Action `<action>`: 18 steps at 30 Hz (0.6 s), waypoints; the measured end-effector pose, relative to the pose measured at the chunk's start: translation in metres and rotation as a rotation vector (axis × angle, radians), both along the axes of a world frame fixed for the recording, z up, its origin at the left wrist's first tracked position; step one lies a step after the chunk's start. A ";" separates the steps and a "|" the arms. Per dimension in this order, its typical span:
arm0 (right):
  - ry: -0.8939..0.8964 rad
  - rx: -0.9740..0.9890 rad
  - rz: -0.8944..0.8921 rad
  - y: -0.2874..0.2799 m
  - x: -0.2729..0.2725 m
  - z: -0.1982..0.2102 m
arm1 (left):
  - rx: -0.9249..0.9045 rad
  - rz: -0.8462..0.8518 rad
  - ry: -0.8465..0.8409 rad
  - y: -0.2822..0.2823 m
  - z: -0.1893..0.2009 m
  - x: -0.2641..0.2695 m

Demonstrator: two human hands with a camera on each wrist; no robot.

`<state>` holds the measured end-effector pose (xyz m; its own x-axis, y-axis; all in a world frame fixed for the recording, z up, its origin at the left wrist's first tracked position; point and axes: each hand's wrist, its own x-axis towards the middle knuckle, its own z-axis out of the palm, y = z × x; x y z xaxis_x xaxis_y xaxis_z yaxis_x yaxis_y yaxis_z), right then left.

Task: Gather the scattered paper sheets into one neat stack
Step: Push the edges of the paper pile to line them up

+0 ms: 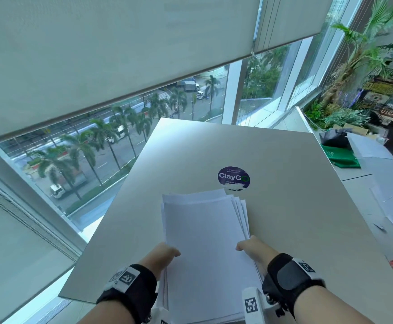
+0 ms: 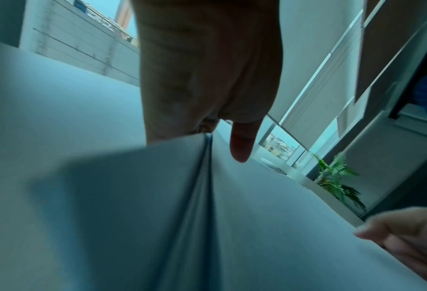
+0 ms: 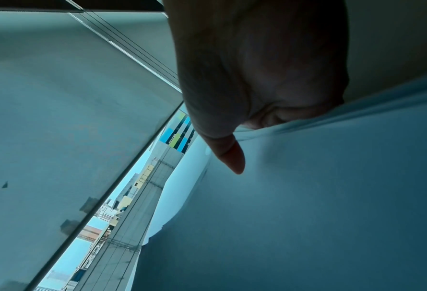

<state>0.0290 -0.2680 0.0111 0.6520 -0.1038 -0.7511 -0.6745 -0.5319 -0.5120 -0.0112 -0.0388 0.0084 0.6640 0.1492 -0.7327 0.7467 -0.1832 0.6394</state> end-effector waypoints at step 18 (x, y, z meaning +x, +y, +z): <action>-0.033 0.114 0.071 -0.017 -0.002 -0.009 | -0.141 0.259 -0.140 0.011 -0.011 0.000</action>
